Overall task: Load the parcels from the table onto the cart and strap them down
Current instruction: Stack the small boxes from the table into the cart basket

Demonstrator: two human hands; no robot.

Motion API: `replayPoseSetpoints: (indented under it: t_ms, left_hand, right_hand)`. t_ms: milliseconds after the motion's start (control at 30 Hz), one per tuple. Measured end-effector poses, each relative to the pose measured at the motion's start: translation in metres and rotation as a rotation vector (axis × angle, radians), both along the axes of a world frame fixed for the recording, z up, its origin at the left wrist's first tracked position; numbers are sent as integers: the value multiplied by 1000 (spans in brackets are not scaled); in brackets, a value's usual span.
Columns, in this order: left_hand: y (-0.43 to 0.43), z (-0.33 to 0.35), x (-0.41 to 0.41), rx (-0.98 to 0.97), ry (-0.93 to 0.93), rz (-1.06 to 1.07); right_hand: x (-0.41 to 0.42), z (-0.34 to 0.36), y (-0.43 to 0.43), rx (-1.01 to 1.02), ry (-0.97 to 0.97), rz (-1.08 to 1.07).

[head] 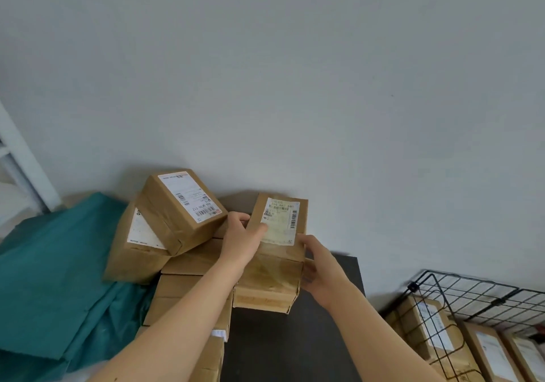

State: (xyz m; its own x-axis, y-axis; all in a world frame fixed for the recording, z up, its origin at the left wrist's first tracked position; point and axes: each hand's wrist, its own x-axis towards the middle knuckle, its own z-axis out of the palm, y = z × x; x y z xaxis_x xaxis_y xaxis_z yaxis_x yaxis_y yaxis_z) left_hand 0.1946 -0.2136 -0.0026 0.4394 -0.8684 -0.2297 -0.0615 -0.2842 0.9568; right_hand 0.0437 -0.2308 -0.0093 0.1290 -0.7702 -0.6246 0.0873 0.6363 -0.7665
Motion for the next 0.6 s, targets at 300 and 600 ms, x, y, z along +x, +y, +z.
replayPoseSetpoints:
  t_ms: [300,600]
  left_hand:
    - [14,13,-39,-6,103,-51]
    - [27,21,-148,-82,69,-161]
  right_hand:
    - [-48,9,29,-34,-20,-118]
    - [-166,13,69,-84,-66,-312]
